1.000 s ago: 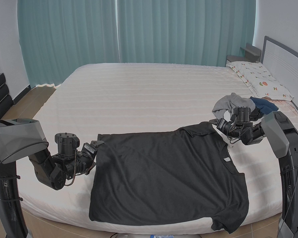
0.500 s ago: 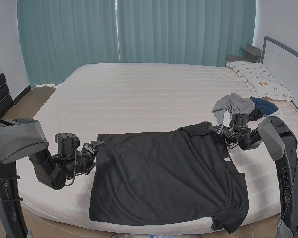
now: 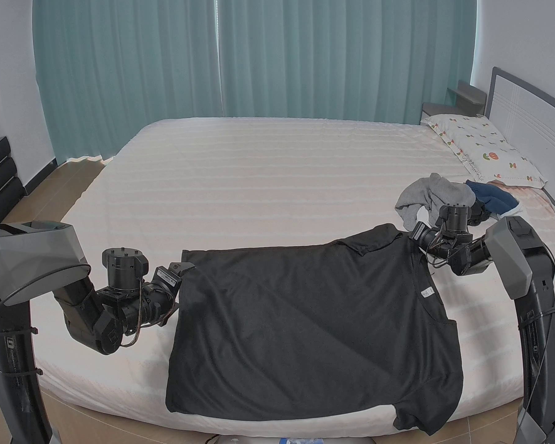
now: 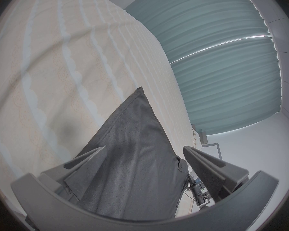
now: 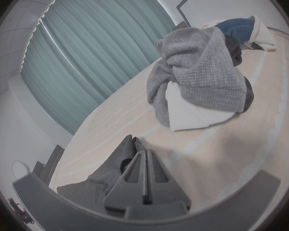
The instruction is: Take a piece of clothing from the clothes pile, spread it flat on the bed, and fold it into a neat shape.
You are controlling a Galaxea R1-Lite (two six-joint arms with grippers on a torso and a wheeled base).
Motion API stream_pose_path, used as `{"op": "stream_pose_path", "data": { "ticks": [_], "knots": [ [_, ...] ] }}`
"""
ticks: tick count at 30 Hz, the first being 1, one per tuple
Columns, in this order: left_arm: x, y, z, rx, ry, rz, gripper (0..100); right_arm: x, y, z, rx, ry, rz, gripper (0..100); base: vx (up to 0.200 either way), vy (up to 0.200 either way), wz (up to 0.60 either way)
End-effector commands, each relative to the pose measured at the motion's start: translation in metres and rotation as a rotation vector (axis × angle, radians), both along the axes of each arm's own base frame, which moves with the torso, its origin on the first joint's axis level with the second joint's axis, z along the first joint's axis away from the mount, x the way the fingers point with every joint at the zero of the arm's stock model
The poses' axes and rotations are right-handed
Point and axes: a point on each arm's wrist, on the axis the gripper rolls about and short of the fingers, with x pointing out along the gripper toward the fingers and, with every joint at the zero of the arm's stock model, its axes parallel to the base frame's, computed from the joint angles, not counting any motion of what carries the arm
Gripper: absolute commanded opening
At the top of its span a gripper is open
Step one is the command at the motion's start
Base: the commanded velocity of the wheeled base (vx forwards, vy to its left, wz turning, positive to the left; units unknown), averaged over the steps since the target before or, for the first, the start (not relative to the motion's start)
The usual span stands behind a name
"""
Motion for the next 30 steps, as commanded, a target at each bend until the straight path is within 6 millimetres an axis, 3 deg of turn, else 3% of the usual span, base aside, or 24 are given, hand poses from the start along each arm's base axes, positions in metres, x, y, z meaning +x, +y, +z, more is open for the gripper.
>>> {"op": "stream_pose_path", "data": {
  "ticks": [1, 26, 27, 30],
  "knots": [
    [0.0, 0.0, 0.0, 0.0, 0.001, 0.0, 100, 0.001, -0.002, -0.001, -0.001, -0.008, -0.005, 0, 0.0, 0.0, 0.0],
    [0.0, 0.0, 0.0, 0.0, 0.001, 0.0, 100, 0.007, -0.014, -0.017, -0.019, -0.02, -0.067, 0, 0.0, 0.0, 0.0],
    [0.0, 0.0, 0.0, -0.001, 0.0, 0.0, 100, 0.006, -0.014, -0.016, -0.019, -0.014, -0.067, 100, 0.0, 0.0, 0.0],
    [0.0, 0.0, 0.0, -0.001, 0.0, -0.001, 100, -0.001, -0.014, -0.011, -0.012, 0.015, -0.06, 100, 0.0, 0.0, 0.0]
  ]
}}
